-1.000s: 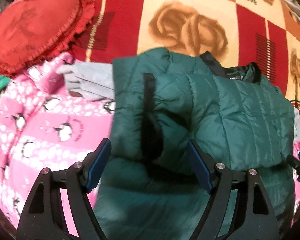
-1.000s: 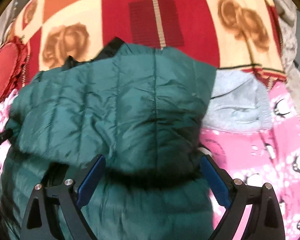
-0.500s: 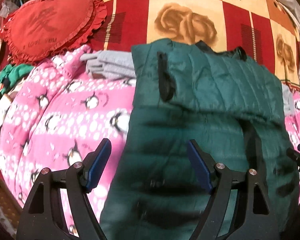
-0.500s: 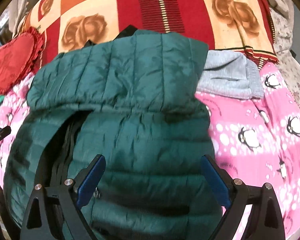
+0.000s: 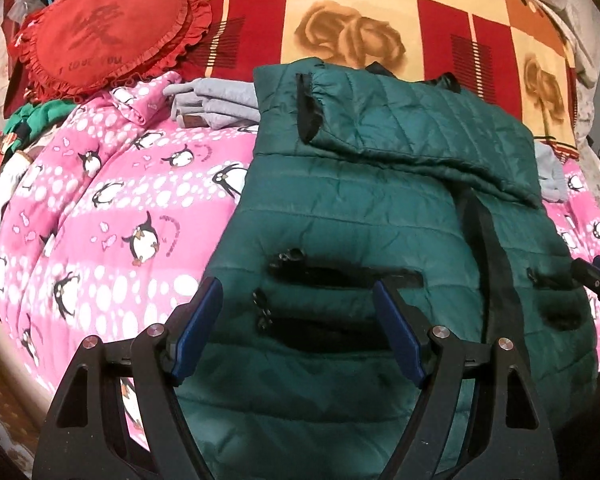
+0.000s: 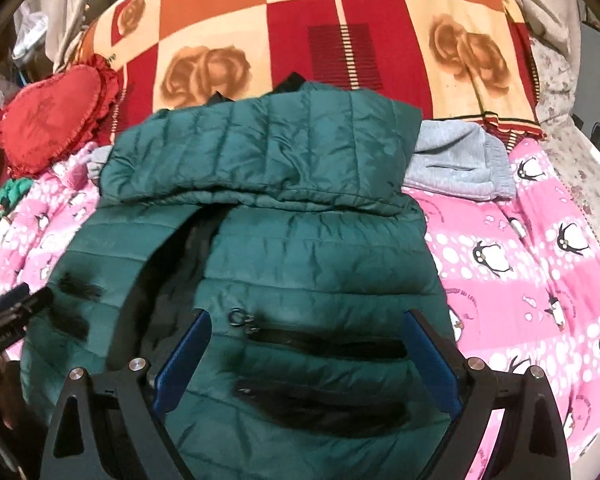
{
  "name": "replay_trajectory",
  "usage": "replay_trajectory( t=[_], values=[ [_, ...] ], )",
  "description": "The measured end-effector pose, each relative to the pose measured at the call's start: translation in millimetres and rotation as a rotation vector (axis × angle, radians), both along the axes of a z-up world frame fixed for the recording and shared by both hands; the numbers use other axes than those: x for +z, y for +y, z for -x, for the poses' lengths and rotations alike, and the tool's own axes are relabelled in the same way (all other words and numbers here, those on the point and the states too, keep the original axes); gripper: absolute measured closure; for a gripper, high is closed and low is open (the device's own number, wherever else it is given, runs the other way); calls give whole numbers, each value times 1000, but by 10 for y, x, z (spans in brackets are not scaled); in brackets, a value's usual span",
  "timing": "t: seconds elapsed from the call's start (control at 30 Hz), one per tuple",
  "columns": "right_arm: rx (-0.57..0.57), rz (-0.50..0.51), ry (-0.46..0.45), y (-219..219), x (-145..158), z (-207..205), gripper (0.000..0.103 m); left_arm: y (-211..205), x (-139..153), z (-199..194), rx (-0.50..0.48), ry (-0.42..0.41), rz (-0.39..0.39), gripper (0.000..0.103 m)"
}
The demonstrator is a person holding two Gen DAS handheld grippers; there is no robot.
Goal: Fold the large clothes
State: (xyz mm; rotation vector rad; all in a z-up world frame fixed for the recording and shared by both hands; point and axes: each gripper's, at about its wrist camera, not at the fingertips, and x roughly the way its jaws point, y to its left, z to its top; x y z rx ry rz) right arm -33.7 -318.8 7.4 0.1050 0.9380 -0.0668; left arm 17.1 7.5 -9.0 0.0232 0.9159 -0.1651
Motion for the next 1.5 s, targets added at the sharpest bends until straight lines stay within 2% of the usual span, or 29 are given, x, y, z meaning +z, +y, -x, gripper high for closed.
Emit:
replay_trajectory(
  t=[0.23, 0.47, 1.2, 1.5],
  values=[
    [3, 80, 8, 131, 7, 96, 9, -93, 5, 191, -45, -20, 12, 25],
    [-4, 66, -8, 105, 39, 170, 9, -128, -15, 251, -49, -16, -1, 25],
    [-45, 86, 28, -69, -54, 313, 9, -89, -20, 330, -50, -23, -24, 25],
    [-75, 81, 36, -164, -38, 438, 9, 28, -18, 351, -45, 12, 33, 25]
  ],
)
